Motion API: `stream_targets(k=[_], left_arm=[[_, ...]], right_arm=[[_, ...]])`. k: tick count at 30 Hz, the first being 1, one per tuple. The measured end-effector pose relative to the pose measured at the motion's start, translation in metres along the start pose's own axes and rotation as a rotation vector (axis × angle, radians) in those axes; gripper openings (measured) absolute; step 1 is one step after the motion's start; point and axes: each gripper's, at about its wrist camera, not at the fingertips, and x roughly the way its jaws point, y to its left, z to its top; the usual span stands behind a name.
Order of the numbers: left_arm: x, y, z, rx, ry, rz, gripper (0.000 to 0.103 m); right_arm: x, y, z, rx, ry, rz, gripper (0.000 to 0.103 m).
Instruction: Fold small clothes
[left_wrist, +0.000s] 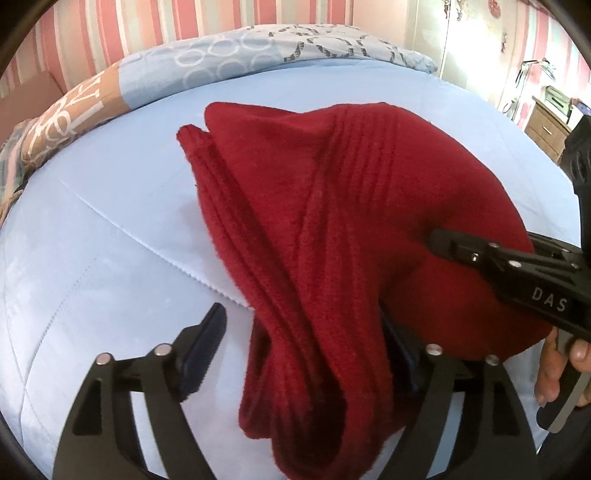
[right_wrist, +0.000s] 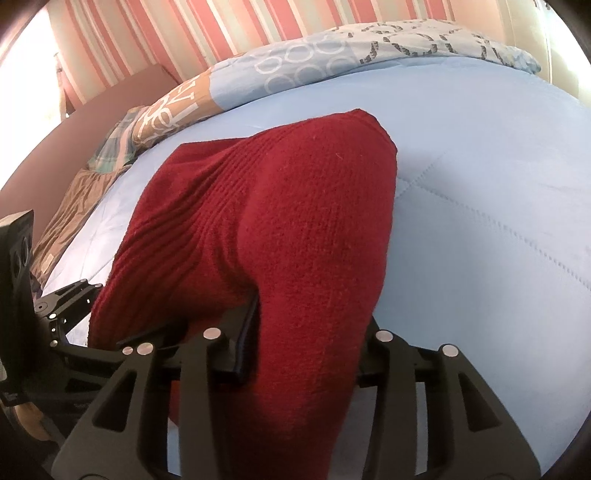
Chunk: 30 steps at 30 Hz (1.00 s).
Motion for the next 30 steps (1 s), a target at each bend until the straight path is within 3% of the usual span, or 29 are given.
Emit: stream_targets(k=[7, 8, 9, 12, 15, 18, 23, 26, 30], left_arm=[[-0.025, 0.001, -0.006, 0.011, -0.012, -0.008, 0.086], [-0.032, -0.001, -0.009, 0.015, -0.018, -0.006, 0.086], [-0.039, 0.0, -0.009, 0.018, -0.029, -0.004, 0.086], [-0.067, 0.008, -0.013, 0.007, -0.095, -0.004, 0.086], [-0.082, 0.022, -0.013, -0.045, -0.125, -0.008, 0.087], [-0.075, 0.029, -0.013, -0.05, -0.099, 0.013, 0.088], [-0.05, 0.019, -0.025, 0.077, -0.063, 0.124, 0.09], [-0.043, 0.022, -0.032, 0.105, -0.077, 0.151, 0.096], [-0.027, 0.039, -0.041, 0.076, -0.084, 0.11, 0.102]], right_arm=[[-0.021, -0.001, 0.01, 0.012, 0.026, 0.029, 0.056], [-0.027, 0.0, 0.011, 0.011, 0.02, 0.024, 0.064], [-0.038, 0.002, 0.011, -0.004, -0.008, 0.008, 0.078], [-0.074, 0.013, 0.007, -0.1, -0.126, -0.064, 0.097], [-0.085, 0.02, 0.001, -0.197, -0.107, -0.15, 0.097], [-0.081, 0.027, -0.011, -0.29, -0.066, -0.218, 0.097], [-0.052, 0.03, -0.031, -0.398, 0.04, -0.33, 0.097], [-0.041, 0.012, -0.036, -0.345, 0.067, -0.325, 0.1], [-0.03, -0.012, -0.043, -0.251, 0.079, -0.259, 0.099]])
